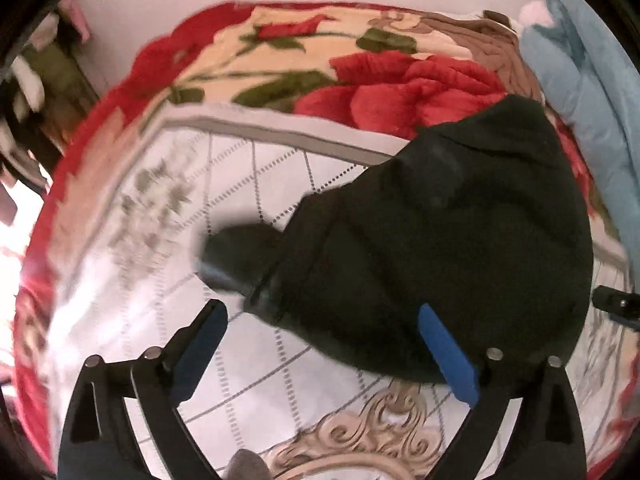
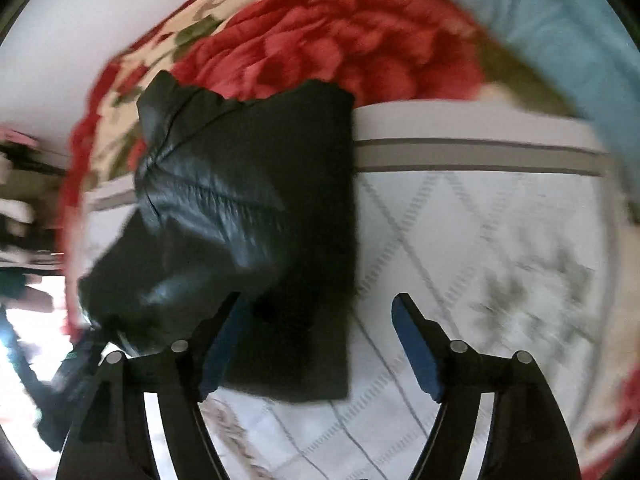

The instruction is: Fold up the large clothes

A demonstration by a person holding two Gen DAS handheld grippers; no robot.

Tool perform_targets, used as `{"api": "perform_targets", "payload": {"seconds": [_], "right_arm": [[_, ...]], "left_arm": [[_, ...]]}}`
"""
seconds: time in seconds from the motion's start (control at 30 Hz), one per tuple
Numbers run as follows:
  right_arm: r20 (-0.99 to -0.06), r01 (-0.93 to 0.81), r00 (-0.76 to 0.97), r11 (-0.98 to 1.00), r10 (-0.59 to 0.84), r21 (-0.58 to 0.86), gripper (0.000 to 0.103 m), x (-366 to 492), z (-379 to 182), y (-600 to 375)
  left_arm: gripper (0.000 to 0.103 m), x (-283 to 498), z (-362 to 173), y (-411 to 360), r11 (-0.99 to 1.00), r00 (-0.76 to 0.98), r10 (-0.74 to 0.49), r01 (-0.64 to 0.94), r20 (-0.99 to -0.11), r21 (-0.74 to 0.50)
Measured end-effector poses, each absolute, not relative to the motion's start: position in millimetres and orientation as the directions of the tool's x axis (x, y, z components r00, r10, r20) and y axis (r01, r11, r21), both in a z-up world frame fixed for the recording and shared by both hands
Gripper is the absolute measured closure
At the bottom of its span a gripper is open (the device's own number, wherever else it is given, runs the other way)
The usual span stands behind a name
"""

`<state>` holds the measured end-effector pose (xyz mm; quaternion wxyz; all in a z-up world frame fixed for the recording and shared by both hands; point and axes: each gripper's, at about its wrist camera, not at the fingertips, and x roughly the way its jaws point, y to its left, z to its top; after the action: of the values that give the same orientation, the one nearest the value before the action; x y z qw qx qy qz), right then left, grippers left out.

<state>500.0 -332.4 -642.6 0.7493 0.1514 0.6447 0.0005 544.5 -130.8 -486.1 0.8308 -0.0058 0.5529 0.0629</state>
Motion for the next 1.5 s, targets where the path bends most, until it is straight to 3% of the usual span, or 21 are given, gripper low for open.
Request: {"api": "perform_targets", "payload": {"seconds": [0.17,0.4,1.0,1.5], "right_arm": [[-0.979,0.198,0.195,0.98,-0.063,-0.024,0.022,447.8,-595.2,-314.5],[-0.938,0.216,0.257,0.96,-0.233,-0.179,0.022,386.4,-504.4,-273.7],[-0.833,0.288,0.452,0.936,-0.319,-0.202,0.022,180.7,-196.0,-231.8],[-0.801,0.255,0.531,0.954,-0.277,-0.161,0.022,72.4,-57.9,-213.9]], "left_arm": [[0.0,524.0,-447.2,-140.2,0.994,0.407,0.101,-0.068,-0.908,0.08],[0.0,485.1,-366.2,-149.2,0.998,0.467,0.07,-0.035,-0.881,0.061],[0.0,314.3,-120.3,-138.0,0.997,0.589,-0.054,0.071,-0.806,-0.015],[0.0,236.9,-22.0,-124.6,0.997,0.615,-0.058,0.078,-0.786,-0.013]]}}
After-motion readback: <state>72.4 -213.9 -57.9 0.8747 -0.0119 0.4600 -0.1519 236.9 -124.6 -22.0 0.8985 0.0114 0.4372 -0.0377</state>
